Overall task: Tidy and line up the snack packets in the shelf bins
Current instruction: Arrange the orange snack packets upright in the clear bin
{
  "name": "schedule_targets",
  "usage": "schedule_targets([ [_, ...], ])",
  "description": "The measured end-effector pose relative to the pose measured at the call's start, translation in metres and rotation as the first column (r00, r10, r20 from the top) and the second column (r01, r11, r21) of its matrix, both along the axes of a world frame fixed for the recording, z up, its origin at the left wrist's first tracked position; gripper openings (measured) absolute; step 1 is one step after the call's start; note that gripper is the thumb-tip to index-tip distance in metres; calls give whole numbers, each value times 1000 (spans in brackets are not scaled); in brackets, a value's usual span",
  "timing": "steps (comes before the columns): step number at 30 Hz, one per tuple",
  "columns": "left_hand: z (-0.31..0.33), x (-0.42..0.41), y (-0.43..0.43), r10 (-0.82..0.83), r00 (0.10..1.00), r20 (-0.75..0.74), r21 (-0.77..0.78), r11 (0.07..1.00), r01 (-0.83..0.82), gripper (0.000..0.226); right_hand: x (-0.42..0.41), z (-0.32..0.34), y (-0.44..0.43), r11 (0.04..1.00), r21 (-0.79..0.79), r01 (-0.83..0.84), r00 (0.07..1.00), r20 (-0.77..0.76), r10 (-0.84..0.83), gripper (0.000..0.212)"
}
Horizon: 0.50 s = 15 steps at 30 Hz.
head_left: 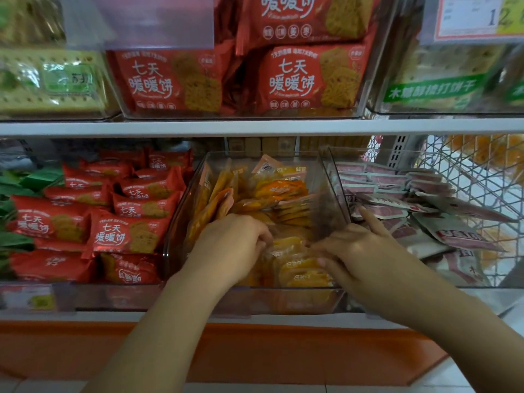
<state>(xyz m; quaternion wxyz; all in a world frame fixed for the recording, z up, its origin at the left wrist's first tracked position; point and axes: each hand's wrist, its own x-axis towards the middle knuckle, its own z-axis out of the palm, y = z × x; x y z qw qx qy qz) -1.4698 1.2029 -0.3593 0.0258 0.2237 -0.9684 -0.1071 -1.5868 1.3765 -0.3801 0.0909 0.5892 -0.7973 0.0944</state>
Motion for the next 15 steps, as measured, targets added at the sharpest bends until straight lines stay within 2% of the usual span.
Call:
schedule_targets([
  [3, -3, -10, 0, -64, 997, 39, -44, 997, 66, 28, -1, -3, 0, 999, -47, -13, 999, -39, 11, 43],
  [5, -5, -15, 4, -114, 992, -58, -73, 991, 109, 27, -1, -5, 0, 998, -66, -13, 998, -58, 9, 39],
  [6, -5, -19, 6, -133, 987, -89, -60, 990, 128, 27, -2, -5, 1, 998, -69, -12, 998, -65, 8, 38],
  [8, -5, -24, 5, -148, 988, -34, 1, 989, 148, 29, -4, -4, 0, 997, -71, -32, 997, -77, 26, 37],
  [12, -12, -21, -1, -165, 982, -93, 97, 980, 174, 29, -17, 11, -10, 988, -155, -17, 996, 79, 29, 33],
  [14, -14, -16, 2, -171, 982, -77, 134, 974, 180, 35, -28, 21, -26, 976, -211, 47, 995, 96, -27, 22],
  [15, -16, -14, 5, -173, 982, -69, 135, 974, 181, 38, -35, 25, -38, 977, -189, 97, 993, 85, -82, 24],
])
